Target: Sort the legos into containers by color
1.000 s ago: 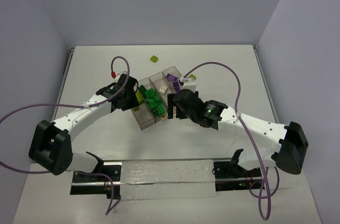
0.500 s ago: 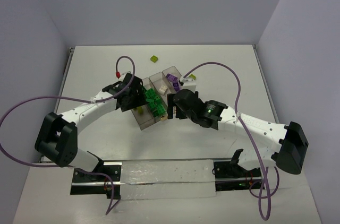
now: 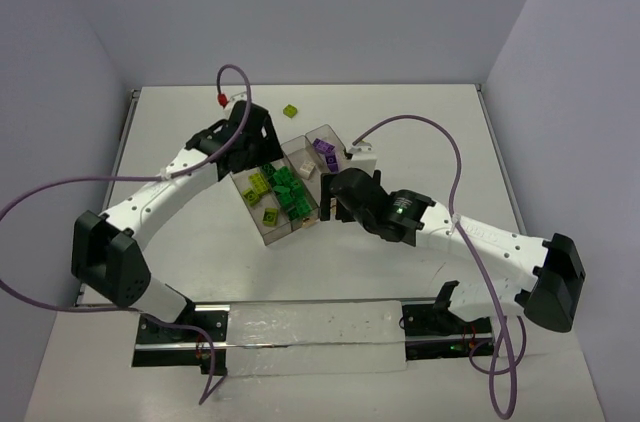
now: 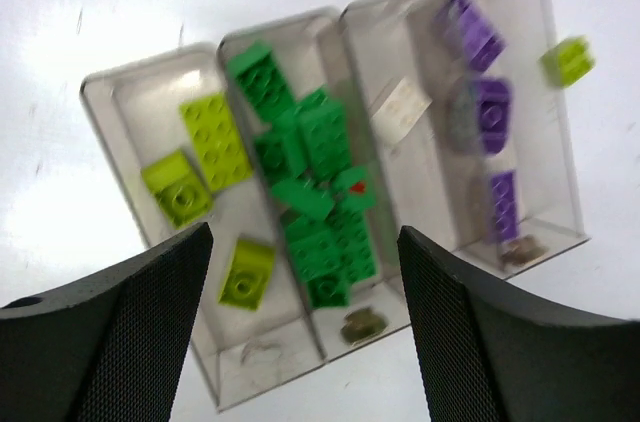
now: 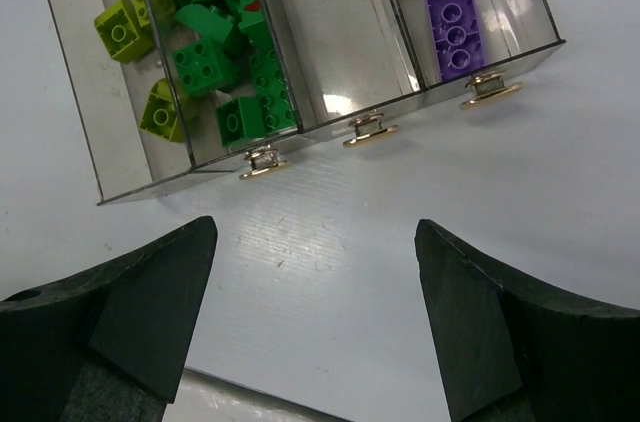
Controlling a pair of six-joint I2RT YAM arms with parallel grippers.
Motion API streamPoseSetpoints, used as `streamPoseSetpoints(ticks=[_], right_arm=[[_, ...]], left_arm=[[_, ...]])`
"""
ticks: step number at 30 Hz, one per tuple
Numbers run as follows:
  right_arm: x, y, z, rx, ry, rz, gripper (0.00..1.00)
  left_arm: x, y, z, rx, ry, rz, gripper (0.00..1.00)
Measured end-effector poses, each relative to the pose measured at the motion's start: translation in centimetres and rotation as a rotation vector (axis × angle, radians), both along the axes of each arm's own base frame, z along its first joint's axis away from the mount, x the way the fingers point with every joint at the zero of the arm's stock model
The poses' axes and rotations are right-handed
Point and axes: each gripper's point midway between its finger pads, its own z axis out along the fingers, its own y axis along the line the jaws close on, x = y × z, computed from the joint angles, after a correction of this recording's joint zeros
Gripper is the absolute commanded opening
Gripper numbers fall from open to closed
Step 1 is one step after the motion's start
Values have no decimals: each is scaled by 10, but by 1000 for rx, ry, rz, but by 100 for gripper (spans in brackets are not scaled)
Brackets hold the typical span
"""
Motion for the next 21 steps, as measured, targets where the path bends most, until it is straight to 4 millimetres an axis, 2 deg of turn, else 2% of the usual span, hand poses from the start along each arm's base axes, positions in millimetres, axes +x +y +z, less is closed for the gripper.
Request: streamPoseSetpoints(ticks=[5,10,14,18,21], right_arm=[[-1,-6,5,4,-7,-16,88],[-3,-10,11,21,-15,-29,88],[-4,-13,12,16,-15,-36,88],[-5,-14,10,13,-9,-39,88],[-5,-14,10,13,-4,-42,88]], left_arm=[[48,-20,27,31,-68,-17,84],[115,-32,37,76,-121,-46,91],[159,-28,21,101,-124,-59,95],[193,-23,-2,130,-113,-77,97],[209,-27,-21,152,-113,-111,98]])
